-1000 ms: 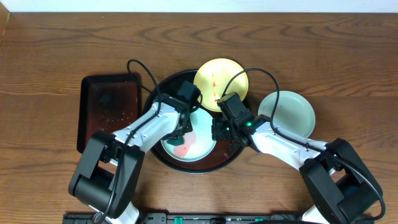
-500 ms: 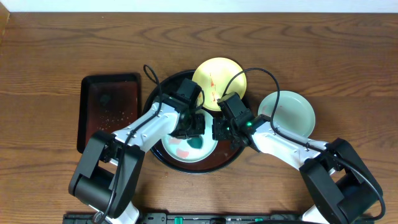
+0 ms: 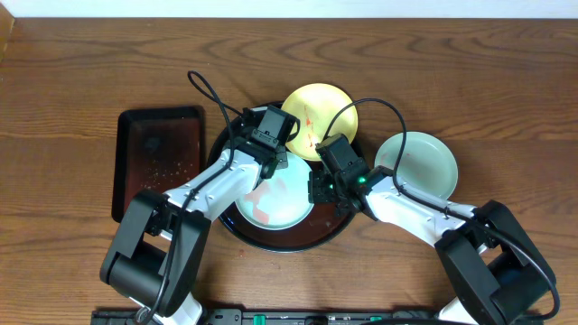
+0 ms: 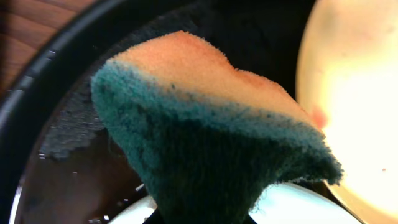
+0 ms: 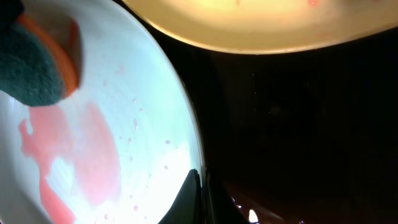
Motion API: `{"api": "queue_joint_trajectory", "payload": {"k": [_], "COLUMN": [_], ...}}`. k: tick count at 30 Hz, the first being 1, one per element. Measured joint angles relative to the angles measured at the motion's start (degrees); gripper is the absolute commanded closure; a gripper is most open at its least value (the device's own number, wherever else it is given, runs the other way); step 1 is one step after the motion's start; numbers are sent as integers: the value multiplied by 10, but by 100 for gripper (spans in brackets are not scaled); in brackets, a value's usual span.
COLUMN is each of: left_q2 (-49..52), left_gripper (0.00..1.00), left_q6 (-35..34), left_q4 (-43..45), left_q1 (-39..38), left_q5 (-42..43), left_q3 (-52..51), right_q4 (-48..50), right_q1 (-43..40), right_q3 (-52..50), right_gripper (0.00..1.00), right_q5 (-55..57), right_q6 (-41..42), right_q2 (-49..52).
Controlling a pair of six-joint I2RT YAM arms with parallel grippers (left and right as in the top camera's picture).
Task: Clean dirty plates on tray and stack at the side
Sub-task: 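Scrub the second light-blue plate with the sponge in the left gripper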
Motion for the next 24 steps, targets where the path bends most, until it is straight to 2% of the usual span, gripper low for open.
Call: {"api": "queue_joint_trajectory", "payload": {"k": [12, 19, 24], "left_q2": [0, 0, 0], "left_gripper": [92, 92, 92], "left_q6": [-1, -2, -1], "left_q4": [22, 91, 100], "left_q1": [-1, 3, 2], "left_q5": [-27, 58, 99], "left_q3": [-19, -27, -27], "right_q4": [0, 0, 0], "right_q1": [0, 0, 0], "right_q3": [0, 0, 0], "right_gripper": [99, 99, 99], "right_q5": [0, 0, 0], "right_q6": [0, 0, 0], "right_q2": [0, 0, 0]}}
